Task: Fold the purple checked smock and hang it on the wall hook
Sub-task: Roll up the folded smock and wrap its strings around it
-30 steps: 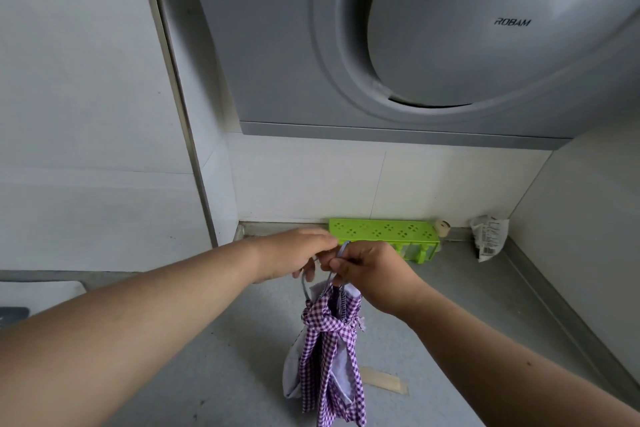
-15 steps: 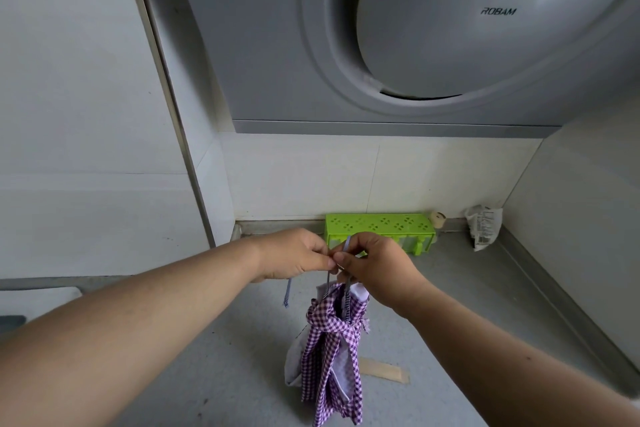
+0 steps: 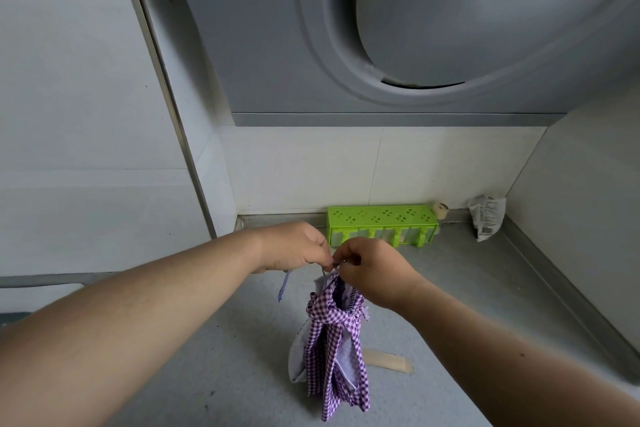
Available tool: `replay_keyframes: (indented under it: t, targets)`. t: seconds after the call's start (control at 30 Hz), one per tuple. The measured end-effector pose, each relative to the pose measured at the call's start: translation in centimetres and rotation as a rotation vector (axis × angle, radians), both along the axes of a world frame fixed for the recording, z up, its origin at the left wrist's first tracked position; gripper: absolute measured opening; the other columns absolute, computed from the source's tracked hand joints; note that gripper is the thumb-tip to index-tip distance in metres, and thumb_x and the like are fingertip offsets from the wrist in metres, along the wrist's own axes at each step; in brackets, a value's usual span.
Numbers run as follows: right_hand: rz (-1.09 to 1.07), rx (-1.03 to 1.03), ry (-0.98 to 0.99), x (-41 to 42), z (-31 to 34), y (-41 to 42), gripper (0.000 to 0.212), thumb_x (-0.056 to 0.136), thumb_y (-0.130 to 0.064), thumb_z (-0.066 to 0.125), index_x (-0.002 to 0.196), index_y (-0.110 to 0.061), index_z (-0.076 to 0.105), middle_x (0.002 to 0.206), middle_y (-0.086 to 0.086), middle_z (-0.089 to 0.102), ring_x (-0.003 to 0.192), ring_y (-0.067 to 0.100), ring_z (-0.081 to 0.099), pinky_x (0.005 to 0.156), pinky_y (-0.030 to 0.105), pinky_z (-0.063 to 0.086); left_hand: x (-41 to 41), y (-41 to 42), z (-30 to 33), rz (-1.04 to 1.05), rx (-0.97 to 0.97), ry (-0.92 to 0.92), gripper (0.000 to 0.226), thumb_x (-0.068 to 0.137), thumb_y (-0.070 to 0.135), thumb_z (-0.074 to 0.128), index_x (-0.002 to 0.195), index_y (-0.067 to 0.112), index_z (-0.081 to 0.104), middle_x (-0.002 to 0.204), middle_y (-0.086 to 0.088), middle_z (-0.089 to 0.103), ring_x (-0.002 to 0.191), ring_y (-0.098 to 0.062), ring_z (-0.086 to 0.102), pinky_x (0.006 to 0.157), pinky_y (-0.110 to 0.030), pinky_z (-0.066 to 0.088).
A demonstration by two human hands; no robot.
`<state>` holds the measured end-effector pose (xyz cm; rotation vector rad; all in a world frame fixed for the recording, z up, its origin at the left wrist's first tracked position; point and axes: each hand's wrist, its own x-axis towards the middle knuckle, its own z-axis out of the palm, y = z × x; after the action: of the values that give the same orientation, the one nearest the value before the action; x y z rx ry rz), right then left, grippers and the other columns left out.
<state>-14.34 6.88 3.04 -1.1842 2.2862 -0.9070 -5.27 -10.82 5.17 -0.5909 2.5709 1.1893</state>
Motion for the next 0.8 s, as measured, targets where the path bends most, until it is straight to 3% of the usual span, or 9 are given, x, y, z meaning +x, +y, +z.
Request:
replay_keyframes:
  t: [0.1, 0.17, 0.27, 0.33, 0.43, 0.53, 0.67, 0.73, 0.8]
  targets:
    - [0.015, 0.012, 0.064, -0.1, -0.3, -0.5, 0.031, 0.091, -0.003, 0.056, 0.083, -0.027, 0.073, 0.093, -0.010, 0.059, 0.078, 0.004, 0.057, 0.063, 0.015, 0.042, -0.1, 0.0, 0.1, -0.030, -0.048, 0.007, 0.014, 0.099, 0.028, 0.068, 0.097, 0.017, 0.075, 0.044, 0.025, 0.050, 0.046, 0.007, 0.048, 0.054, -0.021, 0.034]
    - [-0.024, 0.003, 0.009, -0.4, -0.7, -0.7, 0.033, 0.090, 0.000, 0.059, 0.073, -0.028, 0.064, 0.087, -0.008, 0.058, 0.068, 0.003, 0.052, 0.057, 0.012, 0.039, -0.1, 0.0, 0.0, -0.038, -0.022, 0.012, 0.011, 0.101, 0.027, 0.066, 0.093, 0.021, 0.072, 0.044, 0.024, 0.050, 0.048, 0.004, 0.047, 0.058, -0.024, 0.037]
    - [-0.028, 0.012, -0.083, -0.3, -1.1, -0.5, 0.025, 0.090, -0.025, 0.076, 0.078, -0.023, 0.054, 0.070, -0.009, 0.052, 0.056, 0.007, 0.041, 0.049, 0.018, 0.035, 0.1, -0.2, -0.6, -0.027, 0.039, 0.025, 0.018, 0.101, 0.027, 0.065, 0.084, 0.025, 0.070, 0.052, 0.017, 0.047, 0.058, -0.008, 0.042, 0.065, -0.030, 0.039]
    - [-0.046, -0.035, -0.119, -0.1, -1.4, -0.5, 0.028, 0.096, -0.042, 0.069, 0.083, -0.020, 0.058, 0.068, -0.005, 0.054, 0.059, 0.011, 0.045, 0.055, 0.027, 0.039, 0.1, -0.3, -1.0, -0.020, 0.060, 0.030, 0.015, 0.100, 0.024, 0.065, 0.087, 0.023, 0.072, 0.059, 0.011, 0.046, 0.060, -0.009, 0.041, 0.063, -0.029, 0.039]
    - [-0.176, -0.195, -0.336, -0.4, -1.7, -0.7, 0.032, 0.107, -0.036, 0.050, 0.090, -0.018, 0.069, 0.066, 0.001, 0.061, 0.062, 0.018, 0.053, 0.064, 0.039, 0.042, 0.0, -0.5, -1.4, -0.018, 0.053, 0.016, 0.014, 0.101, 0.028, 0.065, 0.091, 0.024, 0.073, 0.058, 0.012, 0.044, 0.061, -0.009, 0.042, 0.065, -0.029, 0.040]
    - [-0.237, -0.271, -0.496, -0.7, -1.7, -0.6, 0.036, 0.109, -0.022, 0.045, 0.093, -0.019, 0.078, 0.074, 0.003, 0.066, 0.065, 0.020, 0.055, 0.065, 0.037, 0.043, 0.0, -0.7, -1.6, -0.001, 0.081, 0.024, 0.015, 0.101, 0.030, 0.065, 0.089, 0.025, 0.072, 0.055, 0.014, 0.047, 0.061, -0.010, 0.042, 0.066, -0.030, 0.040]
    - [-0.315, -0.396, -0.796, -0.8, -1.7, -0.7, 0.035, 0.110, -0.021, 0.044, 0.089, -0.007, 0.068, 0.085, 0.013, 0.068, 0.068, 0.024, 0.062, 0.067, 0.038, 0.047, 0.0, -0.7, -1.7, -0.003, 0.039, 0.018, 0.012, 0.099, 0.029, 0.065, 0.101, 0.019, 0.073, 0.069, 0.009, 0.054, 0.066, -0.010, 0.047, 0.064, -0.030, 0.038]
    - [-0.360, -0.419, -0.908, -0.8, -1.7, -0.9, 0.033, 0.110, -0.023, 0.043, 0.088, -0.005, 0.061, 0.082, 0.015, 0.067, 0.069, 0.026, 0.066, 0.074, 0.043, 0.052, 0.1, -0.9, -1.9, -0.014, -0.005, 0.011, 0.008, 0.098, 0.028, 0.066, 0.102, 0.025, 0.072, 0.082, 0.009, 0.064, 0.075, -0.009, 0.054, 0.065, -0.029, 0.041]
    - [-0.391, -0.409, -0.947, -0.7, -1.7, -0.9, 0.035, 0.110, -0.025, 0.044, 0.085, -0.004, 0.058, 0.077, 0.013, 0.066, 0.069, 0.025, 0.067, 0.072, 0.041, 0.055, 0.2, -1.1, -2.2, -0.001, -0.027, 0.035, 0.007, 0.098, 0.027, 0.067, 0.096, 0.031, 0.071, 0.093, 0.011, 0.070, 0.089, -0.010, 0.063, 0.074, -0.029, 0.047]
